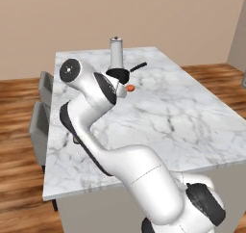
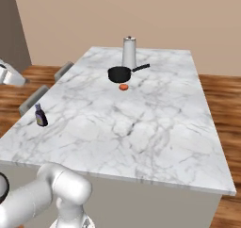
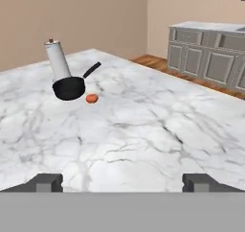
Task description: Move the condiment bottle and oil and vinegar bottle from the cabinet to the dining counter.
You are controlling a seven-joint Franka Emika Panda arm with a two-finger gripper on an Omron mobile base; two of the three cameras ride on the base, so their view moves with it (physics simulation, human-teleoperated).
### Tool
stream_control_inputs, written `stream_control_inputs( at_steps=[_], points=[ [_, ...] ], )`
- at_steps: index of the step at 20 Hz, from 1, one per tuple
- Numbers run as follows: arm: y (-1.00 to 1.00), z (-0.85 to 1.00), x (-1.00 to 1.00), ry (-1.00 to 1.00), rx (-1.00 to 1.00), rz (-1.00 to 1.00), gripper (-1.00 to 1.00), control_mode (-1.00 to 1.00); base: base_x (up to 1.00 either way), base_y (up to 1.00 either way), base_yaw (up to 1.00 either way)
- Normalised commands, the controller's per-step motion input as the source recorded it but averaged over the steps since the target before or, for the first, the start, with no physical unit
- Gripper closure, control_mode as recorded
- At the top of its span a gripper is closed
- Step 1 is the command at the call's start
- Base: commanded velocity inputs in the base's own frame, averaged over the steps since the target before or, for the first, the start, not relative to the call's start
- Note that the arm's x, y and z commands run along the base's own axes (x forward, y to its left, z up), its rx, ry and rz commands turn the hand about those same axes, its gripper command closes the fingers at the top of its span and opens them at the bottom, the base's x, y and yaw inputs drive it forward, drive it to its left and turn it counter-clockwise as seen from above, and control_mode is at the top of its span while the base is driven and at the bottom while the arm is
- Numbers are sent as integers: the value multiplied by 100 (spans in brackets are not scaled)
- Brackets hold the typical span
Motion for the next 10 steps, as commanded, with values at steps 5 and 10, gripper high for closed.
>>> stream_control_inputs(
  at_steps=[5, 10],
  points=[
    [-100, 9, -21, 23, 0, -10, -100, -100, 0, 0, 0],
    [-100, -3, -16, 13, 0, -10, -100, -100, 0, 0, 0]
  ],
)
